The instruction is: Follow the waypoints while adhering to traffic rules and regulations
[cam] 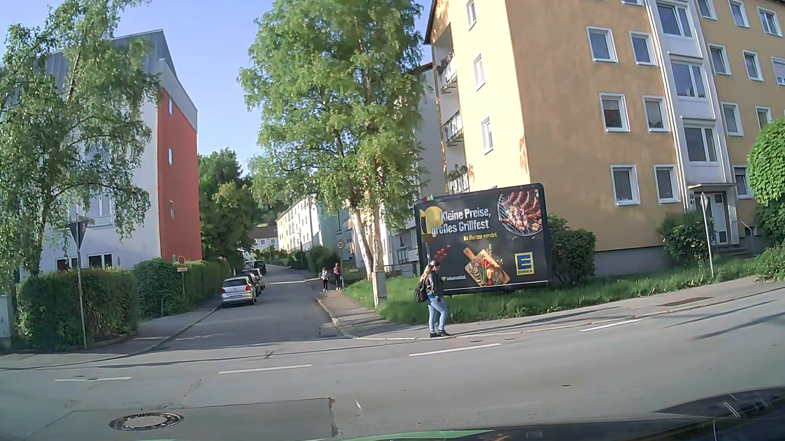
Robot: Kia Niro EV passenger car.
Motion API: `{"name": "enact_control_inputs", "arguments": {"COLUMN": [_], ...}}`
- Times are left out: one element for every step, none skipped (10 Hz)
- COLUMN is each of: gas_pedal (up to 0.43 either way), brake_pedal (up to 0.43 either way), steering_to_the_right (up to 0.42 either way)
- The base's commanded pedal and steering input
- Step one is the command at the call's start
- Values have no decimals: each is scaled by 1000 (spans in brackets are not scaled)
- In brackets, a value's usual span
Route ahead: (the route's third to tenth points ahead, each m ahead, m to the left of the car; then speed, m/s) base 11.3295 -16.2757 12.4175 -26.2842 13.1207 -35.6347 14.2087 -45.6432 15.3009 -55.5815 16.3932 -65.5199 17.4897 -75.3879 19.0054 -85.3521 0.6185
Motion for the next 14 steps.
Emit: {"name": "enact_control_inputs", "arguments": {"gas_pedal": [0, 0, 0, 0, 0, 0, 0, 0, 0, 0, 0, 0, 0, 0], "brake_pedal": [201, 207, 207, 195, 183, 171, 165, 171, 183, 189, 195, 201, 207, 207], "steering_to_the_right": [369, 369, 368, 368, 367, 367, 367, 366, 366, 367, 367, 367, 367, 367]}}
